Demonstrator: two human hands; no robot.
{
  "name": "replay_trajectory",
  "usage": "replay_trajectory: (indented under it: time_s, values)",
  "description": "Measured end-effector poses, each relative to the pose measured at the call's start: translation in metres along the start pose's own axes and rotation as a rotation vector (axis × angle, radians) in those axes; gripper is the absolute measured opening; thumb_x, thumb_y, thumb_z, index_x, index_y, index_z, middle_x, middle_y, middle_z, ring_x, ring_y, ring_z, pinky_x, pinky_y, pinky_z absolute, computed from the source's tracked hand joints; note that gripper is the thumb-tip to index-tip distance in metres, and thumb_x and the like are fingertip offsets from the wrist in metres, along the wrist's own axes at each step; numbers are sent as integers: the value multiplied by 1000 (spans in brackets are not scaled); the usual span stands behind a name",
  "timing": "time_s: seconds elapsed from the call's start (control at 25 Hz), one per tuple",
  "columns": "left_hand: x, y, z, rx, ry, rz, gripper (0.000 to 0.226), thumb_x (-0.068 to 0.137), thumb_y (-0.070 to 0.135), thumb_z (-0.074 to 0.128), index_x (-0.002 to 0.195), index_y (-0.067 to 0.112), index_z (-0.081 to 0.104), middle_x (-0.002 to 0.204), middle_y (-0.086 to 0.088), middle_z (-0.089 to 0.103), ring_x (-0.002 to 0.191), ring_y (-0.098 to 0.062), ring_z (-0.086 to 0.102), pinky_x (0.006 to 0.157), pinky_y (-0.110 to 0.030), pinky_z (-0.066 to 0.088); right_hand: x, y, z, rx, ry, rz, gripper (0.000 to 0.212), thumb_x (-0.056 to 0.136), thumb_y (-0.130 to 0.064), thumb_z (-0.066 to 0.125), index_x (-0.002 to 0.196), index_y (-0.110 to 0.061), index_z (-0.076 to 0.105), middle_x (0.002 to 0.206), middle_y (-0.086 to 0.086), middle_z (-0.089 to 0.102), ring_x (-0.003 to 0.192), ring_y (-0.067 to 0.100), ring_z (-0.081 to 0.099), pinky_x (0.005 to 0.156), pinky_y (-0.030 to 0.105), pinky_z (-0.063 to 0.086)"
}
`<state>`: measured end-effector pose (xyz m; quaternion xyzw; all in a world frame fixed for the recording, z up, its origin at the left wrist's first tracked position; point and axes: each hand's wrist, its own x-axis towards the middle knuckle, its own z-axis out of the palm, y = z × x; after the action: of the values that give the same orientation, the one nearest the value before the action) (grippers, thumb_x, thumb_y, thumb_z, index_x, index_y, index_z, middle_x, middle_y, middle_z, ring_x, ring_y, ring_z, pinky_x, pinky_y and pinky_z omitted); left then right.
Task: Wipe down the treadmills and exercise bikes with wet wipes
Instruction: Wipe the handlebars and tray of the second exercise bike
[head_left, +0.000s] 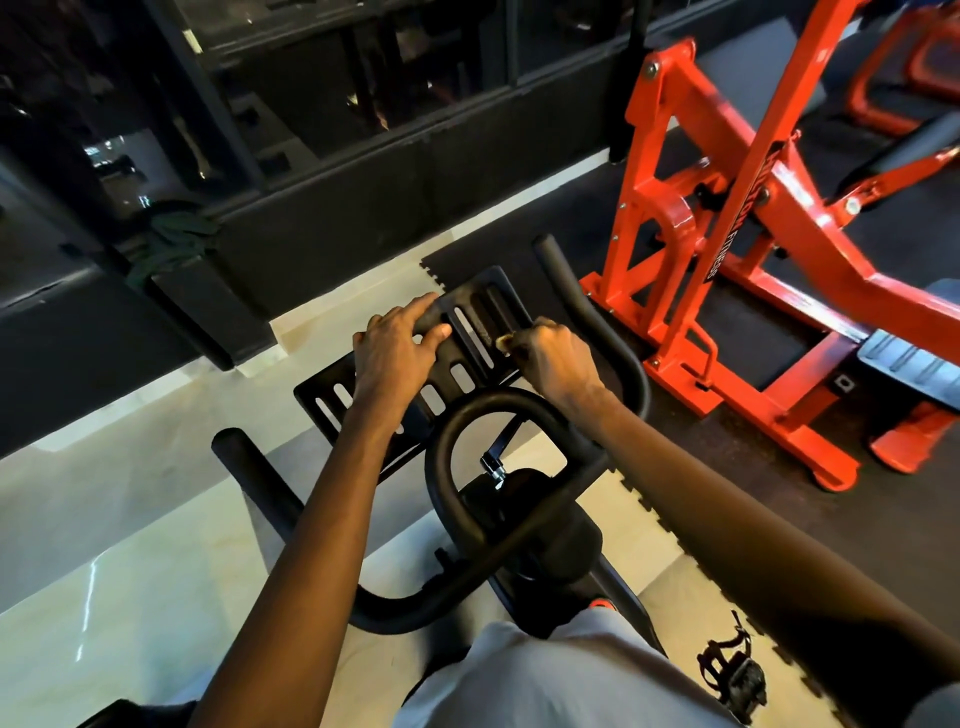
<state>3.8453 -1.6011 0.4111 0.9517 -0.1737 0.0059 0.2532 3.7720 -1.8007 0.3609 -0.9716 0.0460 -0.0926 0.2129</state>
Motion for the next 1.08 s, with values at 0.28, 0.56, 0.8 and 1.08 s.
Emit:
replay_trajectory:
  time_s: [0.28,0.56,0.8,1.08]
  values:
    - [8,4,-12,34,-157,1,54,100,36,57,150,30,40,144,-3,55,136,-28,45,112,-50,28,38,-27,-26,77,192,-52,14,99,-26,58,106,-20,69,107,-1,57,90,11,60,71,24,38]
    - [16,-12,-23,51,-266,163,60,100,45,57,154,29,36,139,-6,59,128,-28,56,102,-46,46,39,-31,-27,-56,149,-55,20,100,-25,54,114,-20,68,114,6,54,107,23,58,78,33,48]
    - [21,-15,-27,25,-276,220,65,100,43,58,157,25,31,151,-9,49,139,-29,45,108,-46,40,16,-27,-11,-171,131,153,20,95,-30,56,107,-26,71,100,4,64,89,30,68,71,37,53]
    - [24,-21,-27,36,-295,292,70,101,41,57,159,22,24,156,-10,43,143,-30,40,110,-45,39,-7,-15,3,-130,26,448,13,86,-19,66,92,-12,76,86,10,75,83,32,73,69,41,59]
